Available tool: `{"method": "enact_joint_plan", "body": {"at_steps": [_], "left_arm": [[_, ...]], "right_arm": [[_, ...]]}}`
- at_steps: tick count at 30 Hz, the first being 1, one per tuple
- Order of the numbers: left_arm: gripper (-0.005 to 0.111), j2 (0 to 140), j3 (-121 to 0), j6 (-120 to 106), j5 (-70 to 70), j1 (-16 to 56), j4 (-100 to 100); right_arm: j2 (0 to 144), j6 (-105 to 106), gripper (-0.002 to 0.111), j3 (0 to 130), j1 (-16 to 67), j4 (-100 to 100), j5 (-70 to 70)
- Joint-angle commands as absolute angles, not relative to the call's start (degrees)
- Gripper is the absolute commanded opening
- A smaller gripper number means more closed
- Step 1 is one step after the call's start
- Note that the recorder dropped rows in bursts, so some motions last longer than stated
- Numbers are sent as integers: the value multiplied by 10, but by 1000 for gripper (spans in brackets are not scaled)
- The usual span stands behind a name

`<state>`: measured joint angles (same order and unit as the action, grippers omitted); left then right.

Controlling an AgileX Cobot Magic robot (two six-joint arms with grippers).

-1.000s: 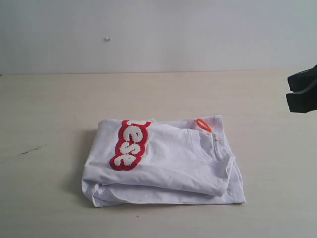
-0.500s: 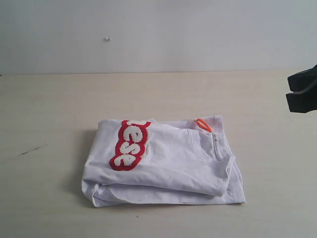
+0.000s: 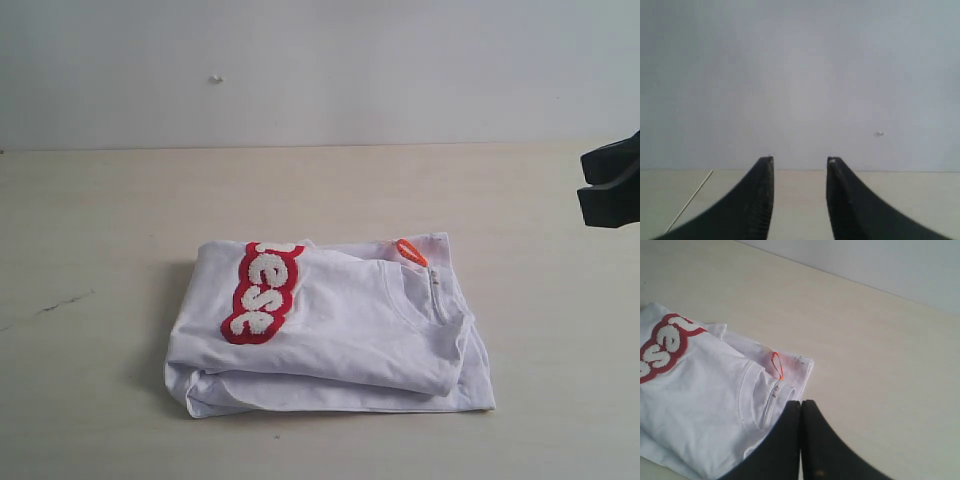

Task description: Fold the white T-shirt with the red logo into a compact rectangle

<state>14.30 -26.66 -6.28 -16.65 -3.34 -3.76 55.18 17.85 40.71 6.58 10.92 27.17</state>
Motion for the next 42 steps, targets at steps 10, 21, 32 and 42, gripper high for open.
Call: {"method": "enact_joint_plan", "body": {"at_steps": [10,21,32,42], "left_arm": [[36,0,-6,5,-131,-35,-23],[36,0,0,0,-204,-35,-17],[36,0,0,5,-203,-35,-22],[36,0,0,5,-203,-35,-22]], "right_arm": [[547,178,0,404,67,119,268],[547,178,0,404,67,119,268],[547,178,0,404,67,119,268],[547,178,0,404,67,124,268]]}}
